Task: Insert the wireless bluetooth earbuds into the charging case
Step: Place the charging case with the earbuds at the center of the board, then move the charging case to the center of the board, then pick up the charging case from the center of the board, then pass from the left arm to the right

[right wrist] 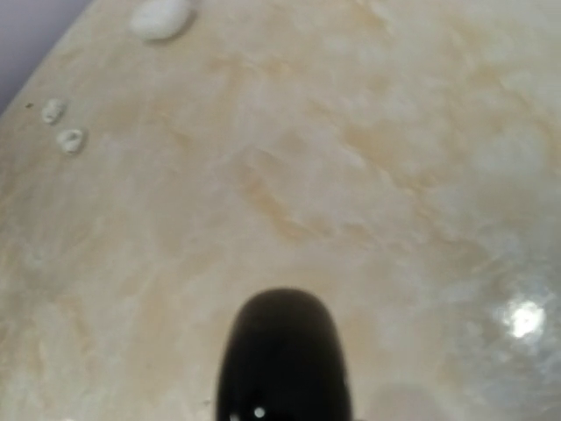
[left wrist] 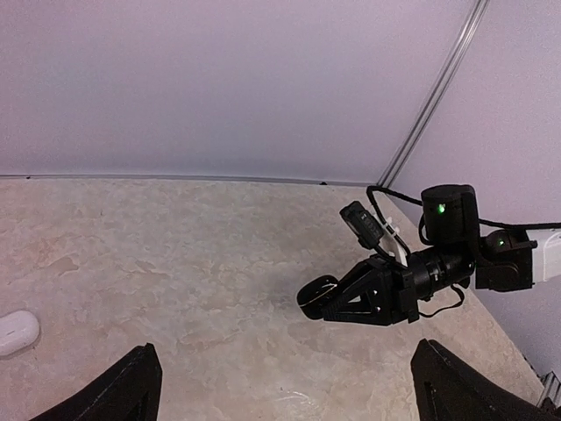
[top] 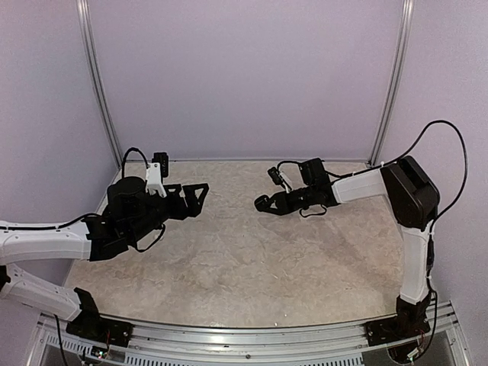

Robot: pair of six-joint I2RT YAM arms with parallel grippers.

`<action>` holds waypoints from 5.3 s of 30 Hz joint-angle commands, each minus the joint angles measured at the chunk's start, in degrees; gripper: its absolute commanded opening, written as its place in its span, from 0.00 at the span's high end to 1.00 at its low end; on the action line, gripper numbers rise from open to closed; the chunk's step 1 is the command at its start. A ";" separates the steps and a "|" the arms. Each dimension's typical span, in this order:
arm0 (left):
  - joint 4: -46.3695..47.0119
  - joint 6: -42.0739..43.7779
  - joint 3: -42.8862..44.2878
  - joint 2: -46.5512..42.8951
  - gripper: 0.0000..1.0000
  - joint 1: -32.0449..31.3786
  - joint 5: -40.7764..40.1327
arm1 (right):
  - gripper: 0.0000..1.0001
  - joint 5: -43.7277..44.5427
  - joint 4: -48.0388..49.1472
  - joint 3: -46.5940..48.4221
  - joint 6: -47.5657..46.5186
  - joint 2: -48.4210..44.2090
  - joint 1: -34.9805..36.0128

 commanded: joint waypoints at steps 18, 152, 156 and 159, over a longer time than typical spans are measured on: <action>-4.45 -3.76 -0.83 -2.28 0.01 6.40 2.89 | 0.68 -0.28 -6.76 8.01 -0.01 8.80 -4.30; -3.01 56.72 9.71 10.90 0.74 -16.32 -8.52 | 0.40 -11.20 27.48 -32.17 15.85 -37.30 3.59; -3.60 57.93 11.36 11.48 0.73 -17.52 -9.27 | 0.42 -9.98 26.83 -30.67 15.46 -37.79 6.04; -3.31 58.68 11.94 11.84 0.73 -18.22 -9.52 | 0.44 -8.32 24.79 -28.65 14.29 -37.43 7.39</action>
